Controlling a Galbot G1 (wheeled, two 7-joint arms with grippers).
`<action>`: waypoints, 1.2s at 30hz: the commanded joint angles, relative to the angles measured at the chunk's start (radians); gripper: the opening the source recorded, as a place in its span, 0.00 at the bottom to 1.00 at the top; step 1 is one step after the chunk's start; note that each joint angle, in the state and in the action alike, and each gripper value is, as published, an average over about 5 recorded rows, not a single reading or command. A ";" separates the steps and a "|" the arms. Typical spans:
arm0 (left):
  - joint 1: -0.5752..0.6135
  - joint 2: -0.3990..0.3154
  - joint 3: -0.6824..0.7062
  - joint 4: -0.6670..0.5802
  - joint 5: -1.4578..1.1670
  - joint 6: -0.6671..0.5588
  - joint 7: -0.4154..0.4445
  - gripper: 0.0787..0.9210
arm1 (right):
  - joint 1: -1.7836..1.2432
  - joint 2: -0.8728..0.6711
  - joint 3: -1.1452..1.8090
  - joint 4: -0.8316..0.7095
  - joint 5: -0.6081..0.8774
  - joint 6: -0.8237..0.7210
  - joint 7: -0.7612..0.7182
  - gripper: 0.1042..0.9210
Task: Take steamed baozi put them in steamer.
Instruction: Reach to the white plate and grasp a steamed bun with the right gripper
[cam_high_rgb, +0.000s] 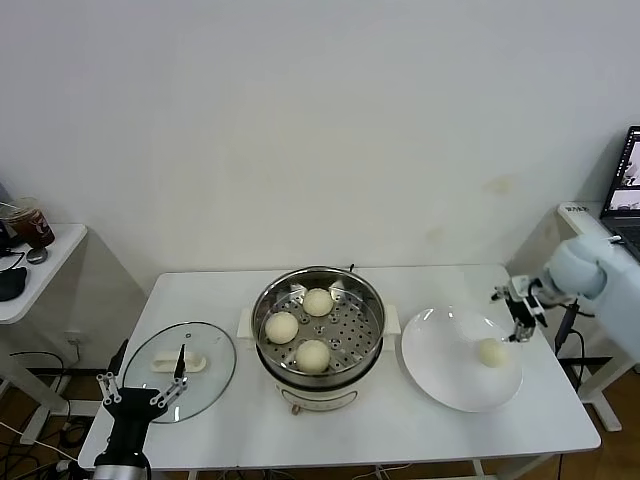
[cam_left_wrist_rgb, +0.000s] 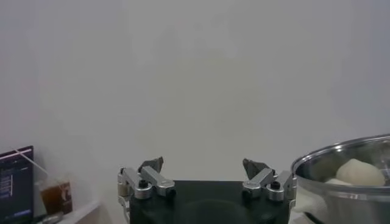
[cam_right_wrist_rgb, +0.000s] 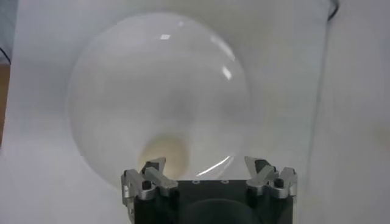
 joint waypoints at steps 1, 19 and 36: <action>0.005 0.001 -0.006 -0.001 -0.002 -0.001 0.000 0.88 | -0.183 0.058 0.132 -0.075 -0.089 -0.009 0.022 0.88; 0.026 -0.005 -0.015 -0.006 -0.002 -0.011 -0.003 0.88 | -0.161 0.168 0.118 -0.168 -0.172 -0.011 0.014 0.86; 0.025 -0.003 -0.021 -0.006 -0.007 -0.012 -0.002 0.88 | -0.094 0.112 0.052 -0.112 -0.100 -0.024 -0.041 0.38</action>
